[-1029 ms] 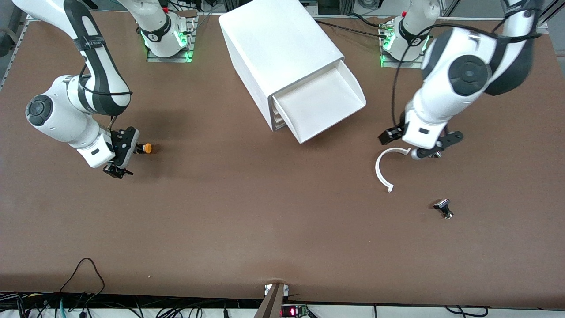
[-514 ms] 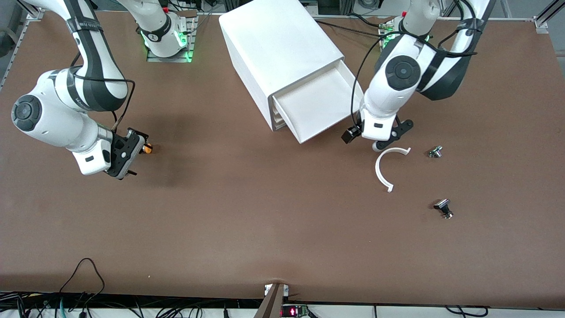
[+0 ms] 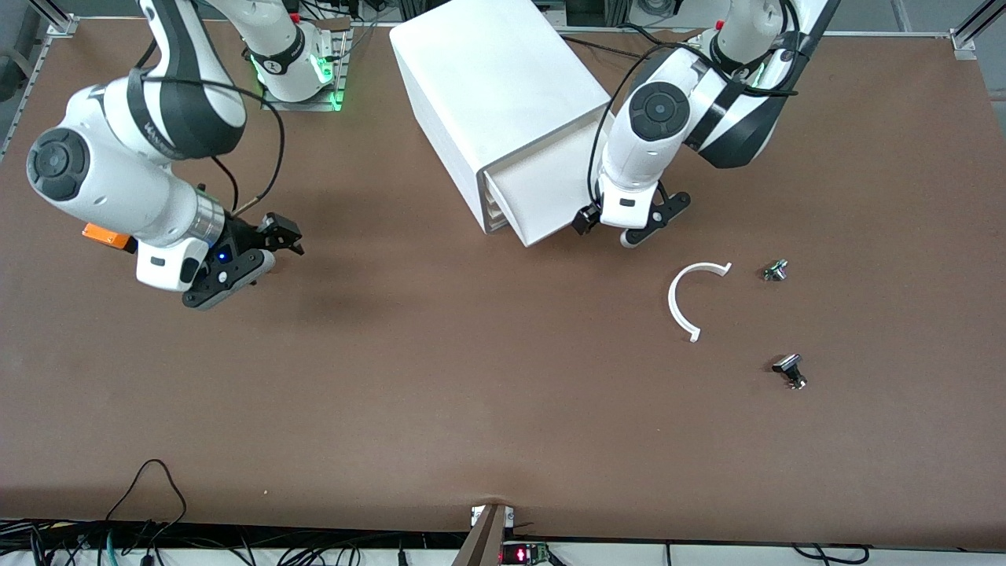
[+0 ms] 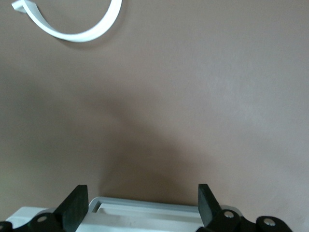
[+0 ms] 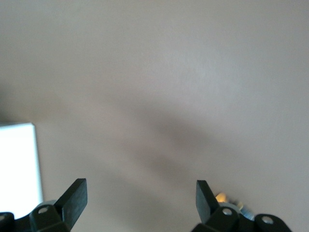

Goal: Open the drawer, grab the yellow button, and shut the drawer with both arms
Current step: 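Place the yellow button on the table while the left gripper pushes the drawer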

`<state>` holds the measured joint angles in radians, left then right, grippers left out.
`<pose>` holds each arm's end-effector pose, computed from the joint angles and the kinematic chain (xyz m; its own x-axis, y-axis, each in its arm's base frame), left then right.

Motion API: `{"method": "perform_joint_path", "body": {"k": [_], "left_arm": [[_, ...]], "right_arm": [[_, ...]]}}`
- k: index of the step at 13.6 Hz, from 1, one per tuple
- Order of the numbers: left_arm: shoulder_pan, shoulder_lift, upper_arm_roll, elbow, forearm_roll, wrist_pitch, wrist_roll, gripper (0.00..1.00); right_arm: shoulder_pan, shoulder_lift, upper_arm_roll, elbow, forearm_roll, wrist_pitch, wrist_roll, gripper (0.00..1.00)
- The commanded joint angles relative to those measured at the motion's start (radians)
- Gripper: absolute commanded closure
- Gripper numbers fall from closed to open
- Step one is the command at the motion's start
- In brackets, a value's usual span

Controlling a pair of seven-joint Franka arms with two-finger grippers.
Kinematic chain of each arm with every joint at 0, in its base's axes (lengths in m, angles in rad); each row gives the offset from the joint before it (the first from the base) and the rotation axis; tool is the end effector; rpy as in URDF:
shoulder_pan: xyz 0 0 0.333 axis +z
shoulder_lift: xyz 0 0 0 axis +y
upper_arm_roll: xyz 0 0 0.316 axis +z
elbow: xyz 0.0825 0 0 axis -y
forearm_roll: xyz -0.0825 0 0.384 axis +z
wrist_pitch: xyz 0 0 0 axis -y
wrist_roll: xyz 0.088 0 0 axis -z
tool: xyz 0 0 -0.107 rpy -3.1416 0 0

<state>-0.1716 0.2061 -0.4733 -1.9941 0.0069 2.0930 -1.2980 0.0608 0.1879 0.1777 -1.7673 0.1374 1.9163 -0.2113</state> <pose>0.4683 -0.3421 0.3629 0.7872 0.6074 -0.1071 0.6049 -0.7942 -0.0576 0.5925 0.1480 0.4528 0.9215 0.3884 -0.0061 0.3821 -0.9093 -0.1647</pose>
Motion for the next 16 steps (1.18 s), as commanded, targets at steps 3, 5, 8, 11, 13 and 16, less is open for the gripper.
{"method": "perform_joint_path", "body": {"k": [3,5,8,11,13,16], "left_arm": [[0.001,-0.025,-0.122,-0.038,-0.015,-0.001,-0.139,0.0],[0.001,-0.027,-0.152,-0.04,-0.018,-0.013,-0.138,0.0],[0.003,-0.037,-0.169,-0.04,-0.103,-0.057,-0.139,0.0],[0.003,-0.043,-0.202,-0.04,-0.13,-0.094,-0.141,0.0],[0.003,-0.043,-0.208,-0.04,-0.131,-0.103,-0.141,0.0],[0.021,-0.054,-0.193,-0.037,-0.128,-0.119,-0.113,0.0]], "right_arm": [[0.005,-0.034,-0.004,0.1,-0.149,-0.167,0.172,0.0],[0.004,-0.054,-0.023,0.123,-0.212,-0.206,0.173,0.0],[0.002,-0.085,-0.082,0.187,-0.231,-0.256,0.17,0.0],[0.001,-0.116,-0.162,0.195,-0.223,-0.255,0.161,0.0],[-0.001,-0.125,-0.21,0.198,-0.222,-0.285,0.089,0.0],[-0.001,-0.122,-0.282,0.198,-0.217,-0.286,-0.063,0.0]]}}
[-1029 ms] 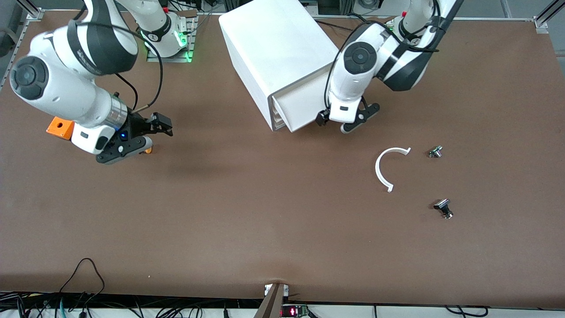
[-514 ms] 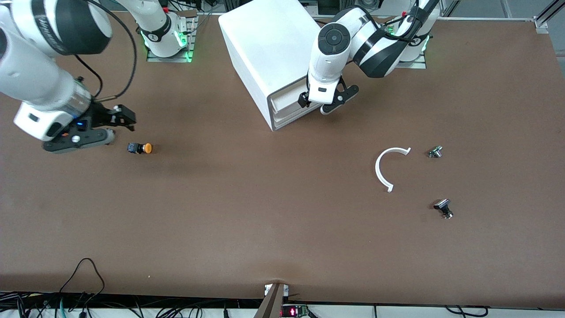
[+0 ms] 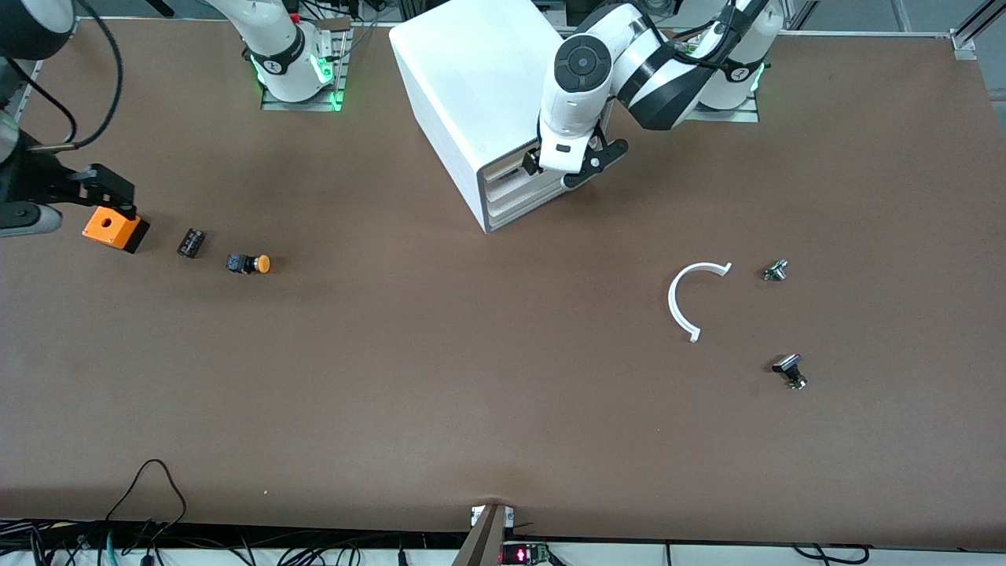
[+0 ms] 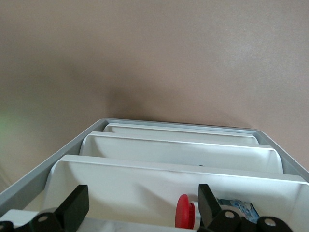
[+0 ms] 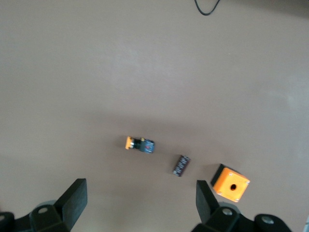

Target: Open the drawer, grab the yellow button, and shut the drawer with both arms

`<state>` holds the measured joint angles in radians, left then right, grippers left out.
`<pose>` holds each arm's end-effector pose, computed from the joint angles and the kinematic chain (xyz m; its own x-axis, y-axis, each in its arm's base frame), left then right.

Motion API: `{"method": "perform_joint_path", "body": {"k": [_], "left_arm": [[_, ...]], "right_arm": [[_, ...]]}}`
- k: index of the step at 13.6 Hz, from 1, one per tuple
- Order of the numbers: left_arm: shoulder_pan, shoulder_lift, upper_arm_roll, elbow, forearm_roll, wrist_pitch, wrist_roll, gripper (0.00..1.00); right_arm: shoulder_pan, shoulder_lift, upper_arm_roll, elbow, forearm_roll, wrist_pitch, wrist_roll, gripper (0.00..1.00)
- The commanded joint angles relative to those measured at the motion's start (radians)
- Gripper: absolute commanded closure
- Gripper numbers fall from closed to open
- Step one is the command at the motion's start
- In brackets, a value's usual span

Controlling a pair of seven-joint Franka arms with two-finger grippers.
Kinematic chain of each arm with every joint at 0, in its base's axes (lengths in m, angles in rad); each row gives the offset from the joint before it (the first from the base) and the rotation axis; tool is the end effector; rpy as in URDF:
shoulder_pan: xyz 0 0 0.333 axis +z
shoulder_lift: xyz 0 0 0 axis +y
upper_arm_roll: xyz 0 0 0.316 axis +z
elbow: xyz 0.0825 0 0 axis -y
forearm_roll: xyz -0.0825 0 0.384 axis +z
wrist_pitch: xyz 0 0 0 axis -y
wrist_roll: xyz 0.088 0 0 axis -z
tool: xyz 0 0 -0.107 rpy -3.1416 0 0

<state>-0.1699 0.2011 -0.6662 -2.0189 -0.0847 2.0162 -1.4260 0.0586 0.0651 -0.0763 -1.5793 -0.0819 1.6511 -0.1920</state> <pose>0.3809 -0.4155 0.3615 0.7791 0.5894 -0.2138 0.5737 -0.8077 -0.1360 0.5804 -0.0170 0.5911 0.9837 0.1794 -0.0100 0.1795 -0.9800 0.0862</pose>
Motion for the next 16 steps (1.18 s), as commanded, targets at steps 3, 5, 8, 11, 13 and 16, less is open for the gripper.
{"method": "perform_joint_path", "body": {"k": [3,5,8,11,13,16], "left_arm": [[0.052,-0.078,0.095,0.0,-0.023,-0.043,0.19,0.0],[0.053,-0.094,0.195,0.034,-0.023,-0.06,0.321,0.0],[0.064,-0.107,0.328,0.124,-0.014,-0.155,0.574,0.0],[0.066,-0.109,0.486,0.213,0.051,-0.264,0.861,0.0],[0.066,-0.112,0.577,0.274,0.051,-0.351,1.046,0.0],[0.064,-0.112,0.687,0.37,0.08,-0.431,1.257,0.0]], "right_arm": [[0.001,-0.001,-0.051,0.012,0.017,-0.027,-0.101,0.0],[0.001,-0.011,-0.059,0.018,0.068,-0.031,-0.166,0.0],[0.001,-0.024,-0.056,0.019,0.067,-0.092,-0.236,0.0],[0.001,-0.034,-0.057,0.019,0.048,-0.105,-0.218,0.0],[0.001,-0.077,-0.101,-0.002,0.051,-0.112,-0.218,0.0],[0.003,-0.154,-0.109,-0.074,0.051,-0.114,-0.218,0.0]]}}
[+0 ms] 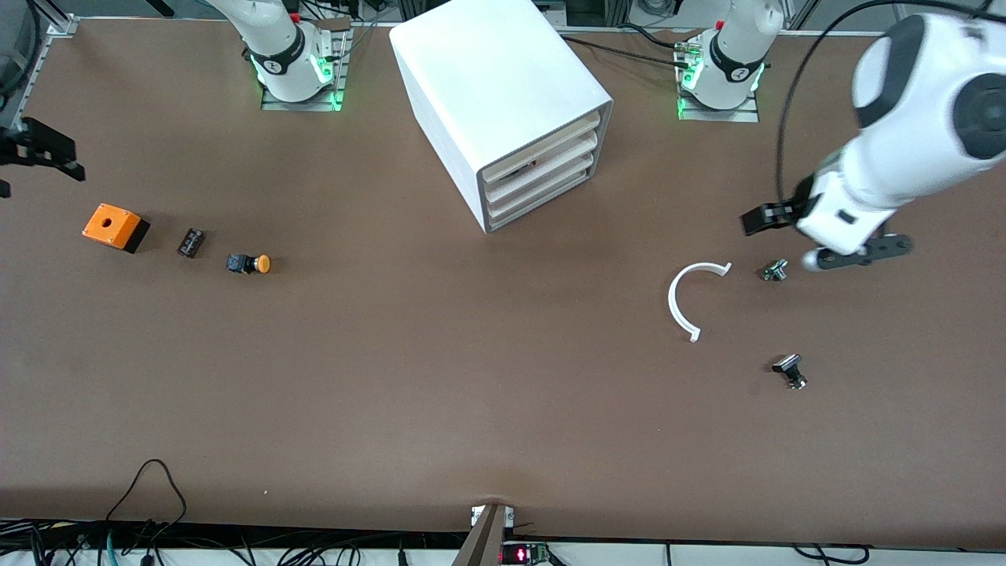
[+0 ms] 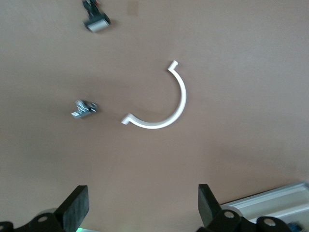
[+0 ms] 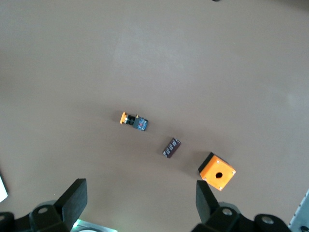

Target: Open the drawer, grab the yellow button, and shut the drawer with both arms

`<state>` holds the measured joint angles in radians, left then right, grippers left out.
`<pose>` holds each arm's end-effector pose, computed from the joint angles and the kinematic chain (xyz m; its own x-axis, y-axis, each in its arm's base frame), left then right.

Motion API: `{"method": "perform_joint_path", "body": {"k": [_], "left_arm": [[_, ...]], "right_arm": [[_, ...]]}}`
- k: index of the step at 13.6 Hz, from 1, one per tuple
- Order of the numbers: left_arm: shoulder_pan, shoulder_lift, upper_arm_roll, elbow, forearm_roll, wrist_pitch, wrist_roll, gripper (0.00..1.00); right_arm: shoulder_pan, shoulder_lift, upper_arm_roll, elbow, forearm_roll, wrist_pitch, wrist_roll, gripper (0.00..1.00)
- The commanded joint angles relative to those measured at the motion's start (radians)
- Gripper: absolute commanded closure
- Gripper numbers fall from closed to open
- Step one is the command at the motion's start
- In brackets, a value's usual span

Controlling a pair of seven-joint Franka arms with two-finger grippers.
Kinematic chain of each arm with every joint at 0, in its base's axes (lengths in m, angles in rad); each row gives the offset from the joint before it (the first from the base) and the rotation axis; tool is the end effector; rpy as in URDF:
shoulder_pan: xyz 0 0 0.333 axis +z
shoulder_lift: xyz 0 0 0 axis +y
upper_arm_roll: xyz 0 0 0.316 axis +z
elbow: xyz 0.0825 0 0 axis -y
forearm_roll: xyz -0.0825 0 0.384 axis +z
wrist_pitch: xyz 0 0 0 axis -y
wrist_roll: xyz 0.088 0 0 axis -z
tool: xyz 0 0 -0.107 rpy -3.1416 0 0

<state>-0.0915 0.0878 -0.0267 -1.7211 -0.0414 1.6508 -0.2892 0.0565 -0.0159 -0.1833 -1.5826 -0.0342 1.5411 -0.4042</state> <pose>0.5682 -0.0711 0.5107 0.9711 0.1745 -0.1631 0.1762 -0.9843 -0.0041 0.5415 -0.0736 0.6250 0.9614 0.2729 -0.0361 0.2736 -0.9617 0.0186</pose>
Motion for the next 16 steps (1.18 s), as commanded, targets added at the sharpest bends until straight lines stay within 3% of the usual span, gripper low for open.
{"method": "perform_joint_path", "body": {"k": [1,2,7,10,16], "left_arm": [[-0.016,0.007,0.066,0.124,0.066,-0.095,0.148,0.0],[-0.014,0.013,0.07,0.168,0.075,-0.114,0.154,0.0],[0.019,0.018,0.068,0.173,0.086,-0.109,0.166,0.0],[0.051,0.018,0.068,0.175,0.075,-0.109,0.166,0.0],[0.05,0.018,0.057,0.178,0.075,-0.115,0.157,0.0]], "right_arm": [[0.005,-0.076,-0.001,-0.083,0.004,-0.004,-0.005,0.0],[0.005,-0.073,0.001,-0.085,0.004,-0.001,-0.005,0.0],[0.005,-0.087,0.005,-0.16,0.002,0.099,-0.002,0.0],[0.005,-0.162,0.015,-0.273,-0.003,0.171,-0.004,0.0],[0.01,-0.142,0.018,-0.252,0.003,0.136,0.035,0.0]]}}
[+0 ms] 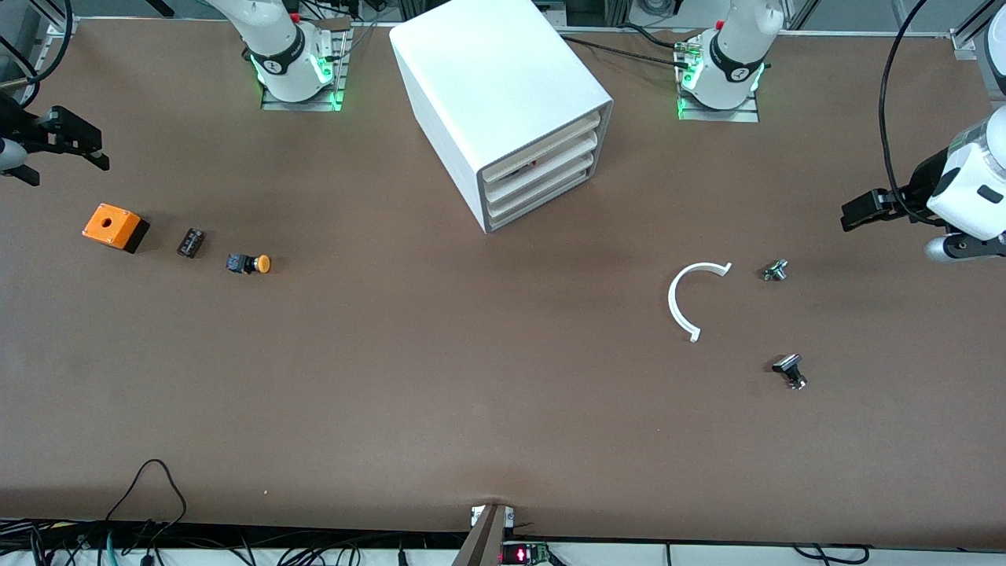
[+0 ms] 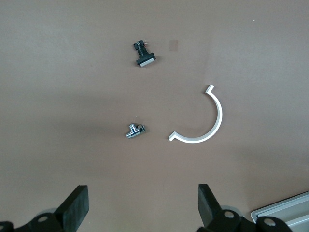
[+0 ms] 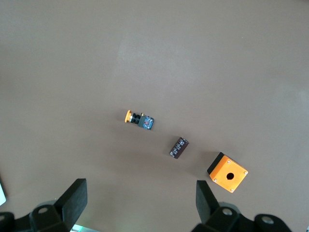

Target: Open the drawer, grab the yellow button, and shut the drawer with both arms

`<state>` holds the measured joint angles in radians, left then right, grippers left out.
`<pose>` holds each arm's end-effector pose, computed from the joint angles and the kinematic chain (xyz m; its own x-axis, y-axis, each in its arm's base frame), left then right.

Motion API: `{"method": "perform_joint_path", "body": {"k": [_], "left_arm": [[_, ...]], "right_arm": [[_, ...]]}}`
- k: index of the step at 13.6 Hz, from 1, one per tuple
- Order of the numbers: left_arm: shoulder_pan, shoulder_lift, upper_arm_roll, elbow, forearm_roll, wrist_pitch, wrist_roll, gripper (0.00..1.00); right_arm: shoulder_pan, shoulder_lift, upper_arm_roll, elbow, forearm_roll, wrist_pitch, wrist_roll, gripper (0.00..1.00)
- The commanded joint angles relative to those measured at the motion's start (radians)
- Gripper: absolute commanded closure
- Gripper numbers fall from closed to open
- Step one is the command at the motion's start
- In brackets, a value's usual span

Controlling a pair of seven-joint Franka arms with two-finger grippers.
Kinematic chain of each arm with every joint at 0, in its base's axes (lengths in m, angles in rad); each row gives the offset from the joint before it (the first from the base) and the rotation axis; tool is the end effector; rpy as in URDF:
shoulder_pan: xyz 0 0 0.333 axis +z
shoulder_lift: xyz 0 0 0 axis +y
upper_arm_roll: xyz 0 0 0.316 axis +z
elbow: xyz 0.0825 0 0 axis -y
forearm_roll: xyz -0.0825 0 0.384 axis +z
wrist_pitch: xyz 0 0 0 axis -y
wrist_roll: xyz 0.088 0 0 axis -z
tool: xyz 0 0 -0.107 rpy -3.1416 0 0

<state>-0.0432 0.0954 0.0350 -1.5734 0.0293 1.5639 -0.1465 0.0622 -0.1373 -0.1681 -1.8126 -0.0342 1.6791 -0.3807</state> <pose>0.5788 -0.0025 0.5687 0.9855 0.1382 -0.0988 0.1341 -0.9898 -0.0474 0.5141 -0.0631 0.5916 0.9611 0.2763 -0.0024 0.2763 -0.9610 0.0110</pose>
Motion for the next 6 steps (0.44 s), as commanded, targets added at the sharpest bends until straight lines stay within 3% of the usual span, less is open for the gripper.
{"method": "perform_joint_path", "body": {"k": [1,6], "left_arm": [[0.002,0.01,-0.004,0.03,0.004,-0.028,0.015,0.0],[0.002,0.01,-0.004,0.033,0.008,-0.031,0.015,0.0]], "right_arm": [[0.005,-0.018,0.004,-0.022,0.005,-0.005,0.011,0.0],[0.013,-0.008,0.018,-0.021,0.016,-0.004,0.025,0.0]]}}
